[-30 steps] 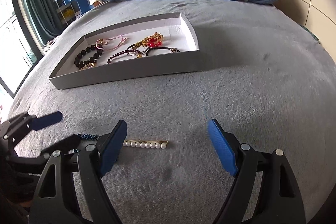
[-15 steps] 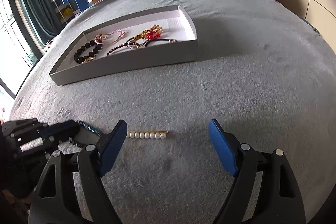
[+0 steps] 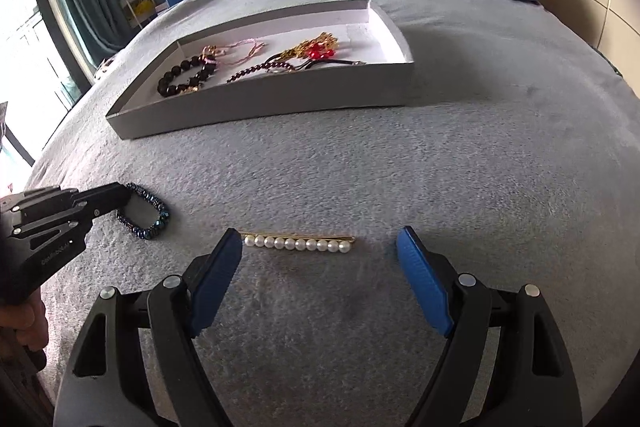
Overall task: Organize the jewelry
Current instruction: 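Grasp the blue bead bracelet with the left tool while the right tool grasps the pearl hair pin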
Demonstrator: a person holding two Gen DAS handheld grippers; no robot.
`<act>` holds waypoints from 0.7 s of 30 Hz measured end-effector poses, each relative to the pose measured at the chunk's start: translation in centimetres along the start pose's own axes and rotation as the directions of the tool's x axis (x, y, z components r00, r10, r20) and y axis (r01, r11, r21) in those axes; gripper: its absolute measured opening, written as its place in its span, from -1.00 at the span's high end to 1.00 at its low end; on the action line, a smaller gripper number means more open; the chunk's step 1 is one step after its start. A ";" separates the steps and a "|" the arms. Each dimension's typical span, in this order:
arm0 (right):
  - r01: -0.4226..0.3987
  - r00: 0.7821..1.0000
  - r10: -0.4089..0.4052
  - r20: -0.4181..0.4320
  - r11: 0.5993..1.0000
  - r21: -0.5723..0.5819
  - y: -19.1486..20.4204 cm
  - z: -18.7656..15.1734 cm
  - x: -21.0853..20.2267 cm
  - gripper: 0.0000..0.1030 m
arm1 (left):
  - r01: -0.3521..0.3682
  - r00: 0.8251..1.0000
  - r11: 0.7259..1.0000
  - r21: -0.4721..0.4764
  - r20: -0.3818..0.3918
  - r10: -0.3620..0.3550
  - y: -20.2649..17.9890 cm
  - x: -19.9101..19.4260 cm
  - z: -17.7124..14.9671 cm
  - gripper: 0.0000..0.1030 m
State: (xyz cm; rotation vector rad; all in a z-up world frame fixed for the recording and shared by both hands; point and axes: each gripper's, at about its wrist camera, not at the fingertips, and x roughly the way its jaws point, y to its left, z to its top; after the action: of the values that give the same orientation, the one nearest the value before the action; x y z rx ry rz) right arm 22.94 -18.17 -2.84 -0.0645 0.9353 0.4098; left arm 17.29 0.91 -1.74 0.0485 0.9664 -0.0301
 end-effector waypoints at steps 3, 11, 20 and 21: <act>-0.002 1.000 0.002 -0.001 1.000 -0.014 0.4 0.1 0.3 -0.60 | -0.003 1.000 1.000 -0.004 0.007 0.003 0.0 -0.1 0.0 0.65; 0.029 1.000 -0.029 -0.005 0.999 -0.031 1.0 0.3 1.6 -0.67 | -0.004 1.000 1.000 0.019 0.003 0.004 -0.7 0.8 0.2 0.36; 0.049 0.999 -0.047 0.018 0.997 -0.066 1.6 0.1 1.2 -0.31 | 0.030 0.999 0.999 -0.018 0.021 -0.030 0.0 1.1 0.2 0.35; 0.047 0.999 -0.045 0.019 0.997 -0.066 1.6 0.2 1.2 -0.31 | 0.038 0.999 0.999 -0.026 0.022 -0.037 0.1 1.1 0.2 0.35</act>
State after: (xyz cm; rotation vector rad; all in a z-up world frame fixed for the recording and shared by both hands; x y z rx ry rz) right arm 23.12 -16.28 -3.54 -0.1422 0.9013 0.3980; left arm 18.06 1.04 -2.51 0.0055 0.9459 -0.0519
